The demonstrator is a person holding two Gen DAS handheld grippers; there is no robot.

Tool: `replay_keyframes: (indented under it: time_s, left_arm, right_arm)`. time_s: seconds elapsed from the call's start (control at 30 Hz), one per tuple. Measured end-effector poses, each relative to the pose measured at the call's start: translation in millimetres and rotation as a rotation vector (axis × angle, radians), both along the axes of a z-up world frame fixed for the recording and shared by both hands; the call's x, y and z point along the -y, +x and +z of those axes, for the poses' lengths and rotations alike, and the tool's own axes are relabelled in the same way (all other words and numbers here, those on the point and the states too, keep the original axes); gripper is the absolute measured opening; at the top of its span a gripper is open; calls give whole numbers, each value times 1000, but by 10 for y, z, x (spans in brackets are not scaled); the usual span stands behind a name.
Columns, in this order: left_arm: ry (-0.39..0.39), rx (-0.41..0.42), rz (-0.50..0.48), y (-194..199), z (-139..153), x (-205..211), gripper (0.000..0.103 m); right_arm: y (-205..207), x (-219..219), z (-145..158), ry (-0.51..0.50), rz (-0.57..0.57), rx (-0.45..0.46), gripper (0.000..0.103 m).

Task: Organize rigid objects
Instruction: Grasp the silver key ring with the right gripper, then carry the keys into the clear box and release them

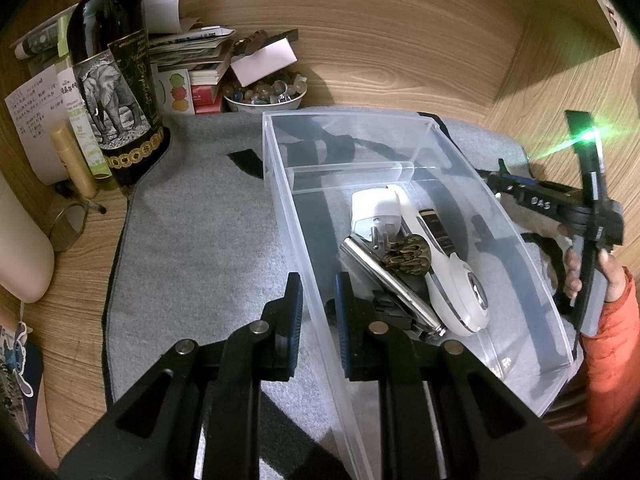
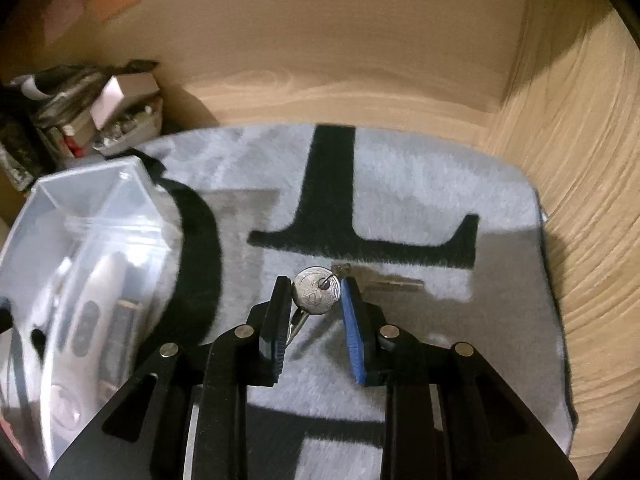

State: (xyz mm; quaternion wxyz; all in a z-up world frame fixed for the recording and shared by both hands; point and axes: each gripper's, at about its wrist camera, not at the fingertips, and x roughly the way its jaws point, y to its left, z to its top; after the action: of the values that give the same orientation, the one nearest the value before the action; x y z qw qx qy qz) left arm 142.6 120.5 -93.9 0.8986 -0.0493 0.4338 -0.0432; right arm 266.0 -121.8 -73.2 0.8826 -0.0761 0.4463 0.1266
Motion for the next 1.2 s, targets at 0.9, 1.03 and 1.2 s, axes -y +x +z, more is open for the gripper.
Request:
replay_keyframes:
  time_s: [0.9, 1.03, 1.2]
  left_arm:
    - [-2, 0, 1, -1, -2, 7, 15]
    - [0, 0, 1, -3, -3, 9, 15]
    - [0, 0, 1, -2, -3, 12, 15]
  right_arm:
    - [-839, -760, 1069, 87, 298, 298, 23]
    - [-942, -940, 1012, 74, 366, 283, 23]
    - [-1006, -1106, 846, 62, 429, 238, 23]
